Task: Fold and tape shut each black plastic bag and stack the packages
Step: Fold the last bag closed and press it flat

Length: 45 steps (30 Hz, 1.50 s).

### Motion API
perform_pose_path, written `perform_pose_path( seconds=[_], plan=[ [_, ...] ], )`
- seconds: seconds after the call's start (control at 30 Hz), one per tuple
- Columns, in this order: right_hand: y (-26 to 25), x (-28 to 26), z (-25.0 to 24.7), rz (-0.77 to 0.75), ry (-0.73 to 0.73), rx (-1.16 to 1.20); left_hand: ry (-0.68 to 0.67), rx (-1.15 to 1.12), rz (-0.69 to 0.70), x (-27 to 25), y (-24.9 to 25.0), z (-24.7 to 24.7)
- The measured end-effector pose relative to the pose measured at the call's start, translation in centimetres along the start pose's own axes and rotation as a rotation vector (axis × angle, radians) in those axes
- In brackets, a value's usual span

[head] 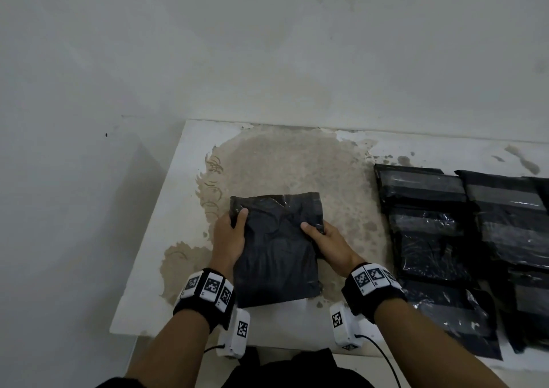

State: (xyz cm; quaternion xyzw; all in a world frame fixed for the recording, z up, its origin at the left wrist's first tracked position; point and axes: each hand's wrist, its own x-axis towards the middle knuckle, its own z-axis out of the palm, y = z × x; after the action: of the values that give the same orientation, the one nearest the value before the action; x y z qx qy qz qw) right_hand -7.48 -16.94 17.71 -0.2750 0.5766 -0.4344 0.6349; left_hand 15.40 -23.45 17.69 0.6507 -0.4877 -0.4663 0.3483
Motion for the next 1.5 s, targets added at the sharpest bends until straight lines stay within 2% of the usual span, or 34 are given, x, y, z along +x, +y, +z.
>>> perform_pose_path(
  seconds=[0.13,0.3,0.4,0.5,0.87,1.07,1.2,1.3,1.4,1.5],
  plan=[
    [-1.2,1.0,-1.0,-0.081,0.077,-0.088,0.013,0.028,0.095,-1.1,0.1,0.1],
    [-2.0,1.1,-1.0,-0.196,0.096,-0.168,0.118,0.091,0.182,-1.5,0.5,0.5],
    [-2.3,0.6,-1.0,-0.188,0.056,-0.1,0.1,0.141,0.202,-1.3,0.2,0.7],
    [-3.1,0.8,-1.6,-0.204,0.099,-0.164,0.055,0.171,0.24,-1.3,0.0,1.0],
    [-5.9,0.8,-2.3,-0.138,0.06,-0.065,0.03,0.201,0.254,-0.9,0.7,1.3],
    [-5.1,1.3,-3.1,-0.082,0.147,-0.056,0.04,0.2,0.255,-0.7,0.9,1.4],
    [-4.6,1.4,-2.7,-0.07,0.133,-0.053,0.073,0.153,0.22,-0.8,1.4,1.6],
    [-5.1,1.5,-2.6,-0.147,0.155,-0.061,0.076,0.166,0.223,-0.7,1.2,1.4],
    [-4.8,2.2,-3.0,-0.238,0.246,-0.128,0.056,0.172,0.234,-0.7,1.1,1.1],
    [-3.5,3.0,-3.3,-0.262,0.342,-0.234,0.02,0.166,0.214,-0.6,1.1,1.1]
  ],
)
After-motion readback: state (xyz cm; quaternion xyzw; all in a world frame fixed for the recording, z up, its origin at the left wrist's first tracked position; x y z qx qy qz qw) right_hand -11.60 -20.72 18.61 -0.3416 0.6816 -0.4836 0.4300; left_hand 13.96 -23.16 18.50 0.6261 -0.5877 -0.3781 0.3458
